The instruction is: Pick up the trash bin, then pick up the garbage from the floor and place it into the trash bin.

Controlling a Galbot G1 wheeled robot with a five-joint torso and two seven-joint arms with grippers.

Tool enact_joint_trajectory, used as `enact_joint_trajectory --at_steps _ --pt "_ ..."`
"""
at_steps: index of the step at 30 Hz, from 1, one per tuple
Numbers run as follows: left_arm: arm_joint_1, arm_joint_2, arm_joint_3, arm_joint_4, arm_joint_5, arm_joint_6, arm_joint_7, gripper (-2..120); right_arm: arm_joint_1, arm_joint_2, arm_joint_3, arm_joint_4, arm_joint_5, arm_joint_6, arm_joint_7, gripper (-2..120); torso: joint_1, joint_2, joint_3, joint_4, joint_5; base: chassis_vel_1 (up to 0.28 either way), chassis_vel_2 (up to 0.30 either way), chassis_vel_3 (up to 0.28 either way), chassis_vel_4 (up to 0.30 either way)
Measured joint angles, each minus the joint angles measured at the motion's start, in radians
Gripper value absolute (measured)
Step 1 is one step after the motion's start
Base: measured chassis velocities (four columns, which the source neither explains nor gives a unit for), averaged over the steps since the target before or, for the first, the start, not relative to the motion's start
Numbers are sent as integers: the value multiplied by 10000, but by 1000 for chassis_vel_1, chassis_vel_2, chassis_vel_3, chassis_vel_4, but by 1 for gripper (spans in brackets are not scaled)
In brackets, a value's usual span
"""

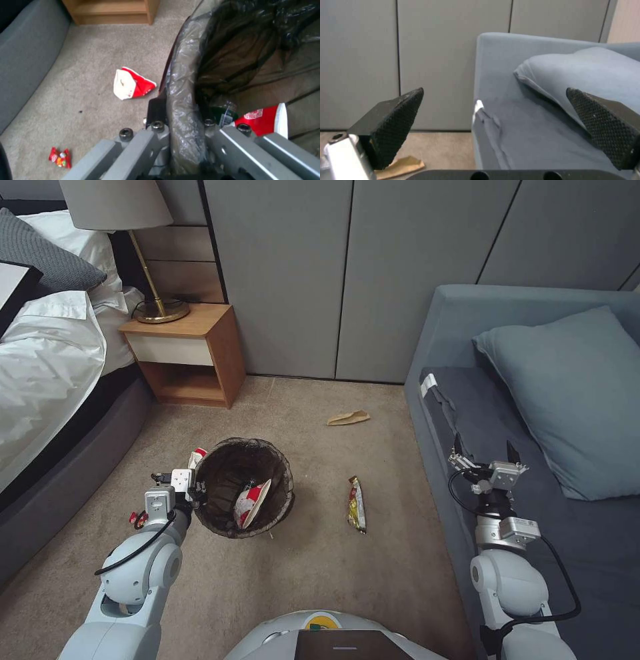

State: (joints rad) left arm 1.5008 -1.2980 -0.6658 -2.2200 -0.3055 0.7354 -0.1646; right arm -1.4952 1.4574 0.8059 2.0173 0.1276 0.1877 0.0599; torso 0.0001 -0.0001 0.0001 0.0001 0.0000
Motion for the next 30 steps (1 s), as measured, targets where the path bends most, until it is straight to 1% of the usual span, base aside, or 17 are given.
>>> enact_joint_trajectory --at_steps 8,17,19,20,21,22,24,25,26,28,29,30 --pt "23 -41 -73 0 6 0 2 3 128 -519 -287 328 149 -306 299 100 -1 1 -2 -1 0 -19 16 16 -15" --pt "25 -96 -104 56 9 0 13 3 59 -574 -351 434 245 -507 503 100 0 1 -2 -2 0 0 0 0 0" --pt "17 -99 -87 87 18 0 13 3 45 -790 -736 708 493 -1502 993 100 -1 1 -2 -7 1 0 0 0 0" --pt "17 -95 -78 100 23 0 13 3 139 -998 -1045 921 700 -2374 1461 100 -1 0 -1 -6 1 0 0 0 0" --pt "17 -95 -78 100 23 0 13 3 139 -998 -1045 921 700 -2374 1461 100 -1 0 -1 -6 1 0 0 0 0" --pt "16 -81 -69 113 31 0 13 3 408 -1360 -1466 1131 1095 -3485 2055 100 -1 0 -2 -3 0 0 0 0 0" --pt "19 -70 -58 122 45 0 12 3 1081 -2184 -2169 1156 2127 -4790 2496 100 -1 0 -1 1 1 0 0 0 0" --pt "19 -70 -58 122 45 0 12 3 1081 -2184 -2169 1156 2127 -4790 2496 100 -1 0 -1 1 1 0 0 0 0" --pt "33 -76 -56 122 55 0 10 3 1591 -2846 -2600 1012 2836 -5421 2573 100 -1 1 -1 3 1 0 0 0 0" --pt "75 -94 -51 123 81 0 9 3 2504 -3827 -3375 694 3974 -6379 2847 100 -1 0 -1 1 1 0 0 0 0" --pt "75 -94 -51 123 81 0 9 3 2504 -3827 -3375 694 3974 -6379 2847 100 -1 0 -1 1 1 0 0 0 0" --pt "93 -109 -49 122 98 0 10 3 3053 -4191 -3775 440 4528 -6829 3005 100 0 0 -1 1 0 0 0 0 0"
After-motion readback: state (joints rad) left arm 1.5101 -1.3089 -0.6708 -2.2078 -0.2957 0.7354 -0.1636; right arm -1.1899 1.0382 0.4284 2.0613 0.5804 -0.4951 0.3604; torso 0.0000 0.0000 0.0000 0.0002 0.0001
